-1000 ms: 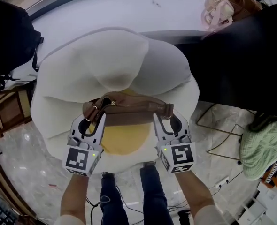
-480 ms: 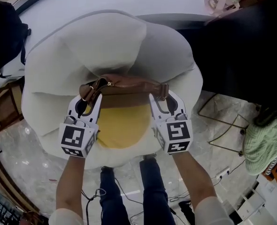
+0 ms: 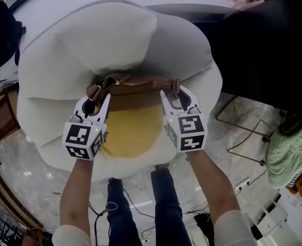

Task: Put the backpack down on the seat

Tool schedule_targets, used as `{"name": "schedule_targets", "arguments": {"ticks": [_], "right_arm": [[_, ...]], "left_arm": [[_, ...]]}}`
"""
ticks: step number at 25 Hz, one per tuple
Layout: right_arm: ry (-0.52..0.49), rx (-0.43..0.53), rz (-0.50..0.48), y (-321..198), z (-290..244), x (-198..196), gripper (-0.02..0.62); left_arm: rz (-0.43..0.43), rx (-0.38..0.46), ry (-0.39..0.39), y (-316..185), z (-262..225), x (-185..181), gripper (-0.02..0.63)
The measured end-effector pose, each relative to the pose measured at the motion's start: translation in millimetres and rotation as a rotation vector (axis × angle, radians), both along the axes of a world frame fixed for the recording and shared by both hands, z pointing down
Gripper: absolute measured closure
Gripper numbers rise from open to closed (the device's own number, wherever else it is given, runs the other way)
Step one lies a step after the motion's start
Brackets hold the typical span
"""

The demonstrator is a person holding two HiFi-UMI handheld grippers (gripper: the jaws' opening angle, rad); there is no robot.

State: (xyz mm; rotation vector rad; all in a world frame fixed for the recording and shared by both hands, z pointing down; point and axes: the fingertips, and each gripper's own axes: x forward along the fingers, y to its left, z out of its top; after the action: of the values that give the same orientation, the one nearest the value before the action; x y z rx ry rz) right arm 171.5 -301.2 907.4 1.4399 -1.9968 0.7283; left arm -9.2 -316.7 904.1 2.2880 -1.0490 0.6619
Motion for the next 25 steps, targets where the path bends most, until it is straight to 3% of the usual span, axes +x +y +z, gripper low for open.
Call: {"name": "schedule_targets", "arguments": {"ticks": [17,25], "right_arm": [[0.03,-0.008,0.052,-16.0,22.5,1.0,0.411],[-0.023,0.003,0.064,-12.0,23.5,2.2,0.392]], "left_arm": [[-0.047,-0.06,-0.037,-25.5,27.4,-1.8,0.488],[-0.076,-0.088,-0.011,-20.6,28.5,-5.9,0.455]]}}
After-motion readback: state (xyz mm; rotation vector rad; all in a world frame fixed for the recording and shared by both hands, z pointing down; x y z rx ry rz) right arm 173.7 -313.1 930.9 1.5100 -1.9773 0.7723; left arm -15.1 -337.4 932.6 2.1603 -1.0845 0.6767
